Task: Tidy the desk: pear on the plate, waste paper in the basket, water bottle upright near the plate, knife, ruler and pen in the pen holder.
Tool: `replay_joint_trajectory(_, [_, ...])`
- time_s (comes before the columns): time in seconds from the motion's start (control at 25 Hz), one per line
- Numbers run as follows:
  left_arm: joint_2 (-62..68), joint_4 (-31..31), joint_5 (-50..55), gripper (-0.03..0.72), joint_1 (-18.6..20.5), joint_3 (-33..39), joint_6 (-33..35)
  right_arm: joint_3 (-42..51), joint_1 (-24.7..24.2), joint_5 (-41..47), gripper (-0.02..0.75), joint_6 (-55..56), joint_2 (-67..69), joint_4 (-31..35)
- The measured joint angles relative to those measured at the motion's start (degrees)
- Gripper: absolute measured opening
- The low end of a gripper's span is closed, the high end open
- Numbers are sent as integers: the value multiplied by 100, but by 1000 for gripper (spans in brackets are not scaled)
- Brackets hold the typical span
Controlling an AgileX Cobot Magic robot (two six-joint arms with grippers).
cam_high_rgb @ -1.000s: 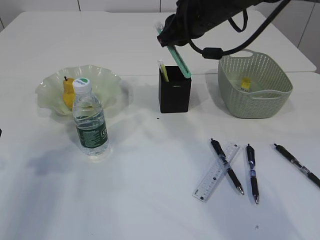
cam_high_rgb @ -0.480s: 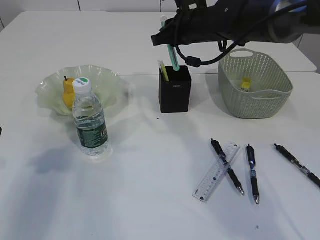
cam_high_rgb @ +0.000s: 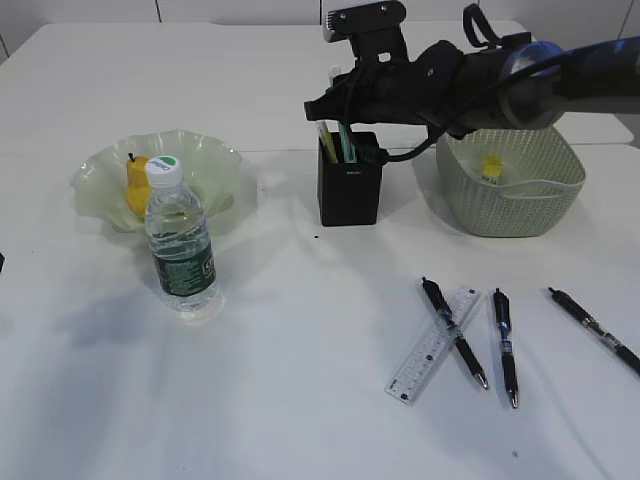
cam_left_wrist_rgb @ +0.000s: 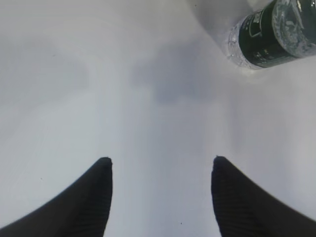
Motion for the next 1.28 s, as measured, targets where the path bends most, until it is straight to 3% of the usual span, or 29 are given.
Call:
replay_joint_trajectory(0.2, [0, 0, -4, 448, 0, 0, 0, 0, 0, -40, 177, 0, 171, 57])
replay_joint_trajectory(0.48, [0, 0, -4, 448, 0, 0, 0, 0, 0, -25, 342, 0, 180, 142])
replay_joint_trajectory(0.84, [0, 0, -4, 448, 0, 0, 0, 0, 0, 785, 358, 0, -539, 303])
replay_joint_trajectory(1.08, [0, 0, -4, 448, 0, 0, 0, 0, 0, 1830, 358, 0, -1151, 207])
replay_joint_trajectory(1.2, [0, 0, -4, 448, 0, 0, 0, 0, -13, 2599, 358, 305, -1489, -195])
replay_joint_trajectory(1.28, [0, 0, -4, 447, 0, 0, 0, 0, -13, 3085, 358, 999, -1695, -921])
